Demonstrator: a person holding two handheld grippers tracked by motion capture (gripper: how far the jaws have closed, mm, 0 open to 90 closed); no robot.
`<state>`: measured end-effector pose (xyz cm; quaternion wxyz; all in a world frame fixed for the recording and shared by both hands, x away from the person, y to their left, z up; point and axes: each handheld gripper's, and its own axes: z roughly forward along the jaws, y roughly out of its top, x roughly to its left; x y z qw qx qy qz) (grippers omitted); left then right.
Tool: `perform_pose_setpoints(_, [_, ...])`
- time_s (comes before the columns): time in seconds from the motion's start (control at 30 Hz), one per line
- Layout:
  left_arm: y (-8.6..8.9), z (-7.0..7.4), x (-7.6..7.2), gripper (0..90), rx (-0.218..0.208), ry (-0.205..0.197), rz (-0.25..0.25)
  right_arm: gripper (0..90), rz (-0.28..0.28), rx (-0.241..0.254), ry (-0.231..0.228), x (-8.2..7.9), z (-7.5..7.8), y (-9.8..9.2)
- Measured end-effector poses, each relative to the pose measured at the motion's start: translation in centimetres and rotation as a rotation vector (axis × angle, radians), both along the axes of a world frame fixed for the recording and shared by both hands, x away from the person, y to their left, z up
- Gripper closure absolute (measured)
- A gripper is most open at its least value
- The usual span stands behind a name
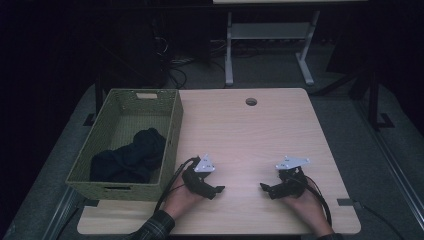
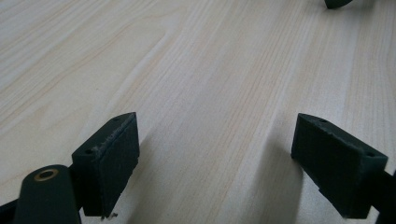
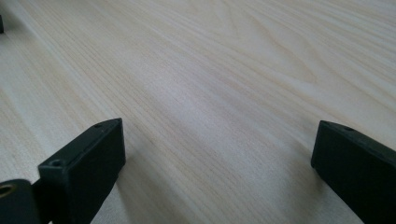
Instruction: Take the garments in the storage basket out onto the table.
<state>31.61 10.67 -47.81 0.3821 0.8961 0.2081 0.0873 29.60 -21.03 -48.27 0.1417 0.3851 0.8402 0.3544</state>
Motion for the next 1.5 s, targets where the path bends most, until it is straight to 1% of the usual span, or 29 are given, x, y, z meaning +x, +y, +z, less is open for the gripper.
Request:
perform_pose_setpoints(0.13, [0.0, 0.0, 0.0, 14.6, 0.001, 0.000, -0.002, 2.4, -0.010, 0.000, 0.001, -0.1, 0.0, 0.0])
perform_pose_setpoints(0.2, [0.0, 0.0, 0.2, 14.6, 0.004, 0.001, -0.011, 2.4, -0.010, 0.000, 0.001, -0.1, 0.0, 0.0])
perform_pose_setpoints(0.23, [0.0, 0.1, 0.2, 14.6, 0.000, 0.010, -0.004, 2.4, -0.009, 0.000, 0.000, -0.1, 0.0, 0.0])
perform_pose_setpoints(0.33, [0.0, 0.1, 0.2, 14.6, 0.003, 0.007, -0.007, 2.4, -0.009, 0.000, 0.001, -0.1, 0.0, 0.0])
perform_pose_setpoints(0.4, [-0.1, 0.2, 0.4, 14.6, 0.017, 0.010, -0.013, 2.4, -0.009, 0.000, 0.001, -0.1, 0.0, 0.0])
perform_pose_setpoints(0.47, [-0.1, 0.3, 0.5, 14.6, 0.028, 0.013, -0.007, 2.4, -0.009, -0.002, 0.002, -0.1, 0.0, 0.0])
perform_pose_setpoints(0.5, [-0.2, 0.4, 0.7, 14.6, 0.030, 0.024, 0.001, 2.4, -0.009, -0.001, 0.002, -0.1, 0.0, 0.0])
perform_pose_setpoints(0.53, [-0.2, 0.4, 0.7, 14.6, 0.023, 0.030, 0.009, 2.4, -0.010, 0.001, 0.000, -0.1, 0.0, 0.0])
perform_pose_setpoints(0.57, [-0.2, 0.4, 0.7, 14.6, 0.023, 0.030, 0.009, 2.4, -0.010, 0.000, 0.000, -0.1, 0.0, 0.0])
perform_pose_setpoints(0.6, [-0.2, 0.5, 0.8, 14.6, 0.035, 0.033, 0.003, 2.4, -0.010, 0.000, 0.000, -0.1, 0.0, 0.0])
perform_pose_setpoints(0.67, [-0.3, 0.6, 0.8, 14.6, 0.045, 0.038, 0.006, 2.4, -0.010, 0.000, 0.000, -0.1, 0.0, 0.0])
perform_pose_setpoints(0.77, [-0.4, 0.8, 0.8, 14.6, 0.067, 0.050, -0.002, 2.4, -0.010, 0.001, 0.000, -0.1, 0.0, 0.0])
perform_pose_setpoints(0.8, [-0.4, 0.8, 0.8, 14.6, 0.067, 0.050, -0.002, 2.4, -0.010, 0.001, 0.000, -0.1, 0.0, 0.0])
perform_pose_setpoints(0.83, [-0.4, 0.9, 0.8, 14.6, 0.070, 0.059, -0.001, 2.4, -0.010, 0.001, 0.000, -0.1, 0.0, 0.0])
perform_pose_setpoints(0.9, [-0.4, 1.1, 0.8, 14.6, 0.066, 0.073, -0.002, 2.4, -0.010, 0.001, 0.000, -0.1, 0.0, 0.0])
perform_pose_setpoints(0.93, [-0.4, 1.1, 0.8, 14.7, 0.066, 0.073, -0.002, 2.4, -0.010, 0.001, 0.000, -0.1, 0.0, 0.0])
perform_pose_setpoints(0.97, [-0.4, 1.2, 0.8, 14.7, 0.056, 0.077, 0.004, 2.4, -0.010, 0.000, 0.000, -0.1, 0.0, 0.0])
perform_pose_setpoints(1.0, [-0.4, 1.4, 0.8, 14.7, 0.064, 0.083, 0.001, 2.4, -0.010, 0.000, 0.000, -0.1, 0.0, 0.0])
perform_pose_setpoints(1.13, [-0.3, 1.7, 0.9, 14.7, 0.066, 0.095, 0.000, 2.4, -0.010, 0.001, 0.000, -0.1, 0.0, 0.0])
perform_pose_setpoints(1.17, [-0.3, 1.8, 1.0, 14.7, 0.060, 0.091, 0.004, 2.4, -0.010, 0.001, 0.000, -0.1, 0.0, 0.0])
perform_pose_setpoints(1.23, [-0.2, 2.1, 1.0, 14.7, 0.057, 0.104, 0.000, 2.4, -0.010, 0.000, 0.000, -0.1, 0.0, 0.0])
perform_pose_setpoints(1.3, [-0.3, 2.1, 1.0, 14.7, 0.055, 0.107, -0.002, 2.4, -0.010, 0.000, 0.000, -0.1, 0.0, 0.0])
perform_pose_setpoints(1.43, [-0.3, 2.6, 1.1, 14.7, 0.064, 0.110, -0.012, 2.4, -0.010, 0.001, 0.000, -0.1, 0.0, 0.0])
perform_pose_setpoints(1.47, [-0.3, 2.7, 1.0, 14.7, 0.061, 0.118, -0.007, 2.4, -0.010, 0.001, 0.000, -0.1, 0.0, 0.0])
perform_pose_setpoints(1.5, [-0.3, 2.8, 1.1, 14.7, 0.070, 0.117, -0.013, 2.4, -0.010, 0.000, 0.000, -0.1, 0.0, 0.0])
